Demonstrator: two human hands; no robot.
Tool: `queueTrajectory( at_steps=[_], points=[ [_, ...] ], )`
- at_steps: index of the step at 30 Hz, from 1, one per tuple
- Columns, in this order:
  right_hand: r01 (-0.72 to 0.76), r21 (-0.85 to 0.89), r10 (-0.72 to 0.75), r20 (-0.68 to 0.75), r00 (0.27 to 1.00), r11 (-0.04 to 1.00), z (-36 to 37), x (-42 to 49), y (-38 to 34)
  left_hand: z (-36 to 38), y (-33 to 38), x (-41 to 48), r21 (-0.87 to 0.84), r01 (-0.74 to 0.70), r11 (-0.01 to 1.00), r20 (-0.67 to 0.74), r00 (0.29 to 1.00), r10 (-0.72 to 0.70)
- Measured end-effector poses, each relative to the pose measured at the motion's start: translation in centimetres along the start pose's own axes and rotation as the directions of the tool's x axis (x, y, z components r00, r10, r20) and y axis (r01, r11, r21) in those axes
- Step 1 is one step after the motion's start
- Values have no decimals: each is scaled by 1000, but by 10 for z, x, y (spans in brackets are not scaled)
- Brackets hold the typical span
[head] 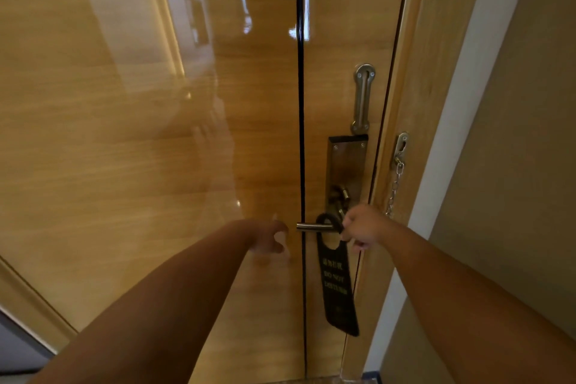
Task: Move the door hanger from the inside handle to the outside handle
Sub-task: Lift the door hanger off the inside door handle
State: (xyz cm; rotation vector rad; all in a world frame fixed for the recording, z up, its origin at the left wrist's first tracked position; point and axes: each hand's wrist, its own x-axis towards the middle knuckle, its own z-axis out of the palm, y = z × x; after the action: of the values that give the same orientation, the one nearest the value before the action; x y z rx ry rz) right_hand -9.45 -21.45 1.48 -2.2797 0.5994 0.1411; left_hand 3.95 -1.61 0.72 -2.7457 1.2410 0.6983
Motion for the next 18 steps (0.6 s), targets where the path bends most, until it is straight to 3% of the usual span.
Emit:
queueTrajectory(
  at_steps=[6, 9, 14, 18],
  points=[
    [92, 7, -93, 53, 994, 996, 34, 17, -52, -7, -20, -25, 4, 35, 999, -42, 999, -35],
    [170, 33, -173, 88, 981, 985, 49, 24, -73, -8, -43, -44, -4, 118, 993, -39, 992, -118],
    [236, 222, -274, 158, 949, 946, 61, 28, -94, -10, -79, -74, -47, 252, 967, -46, 966, -254],
    [181, 377, -297, 275, 914, 908, 54, 32, -91, -15, -88, -78, -47, 276, 960, -49, 959, -278]
  ],
)
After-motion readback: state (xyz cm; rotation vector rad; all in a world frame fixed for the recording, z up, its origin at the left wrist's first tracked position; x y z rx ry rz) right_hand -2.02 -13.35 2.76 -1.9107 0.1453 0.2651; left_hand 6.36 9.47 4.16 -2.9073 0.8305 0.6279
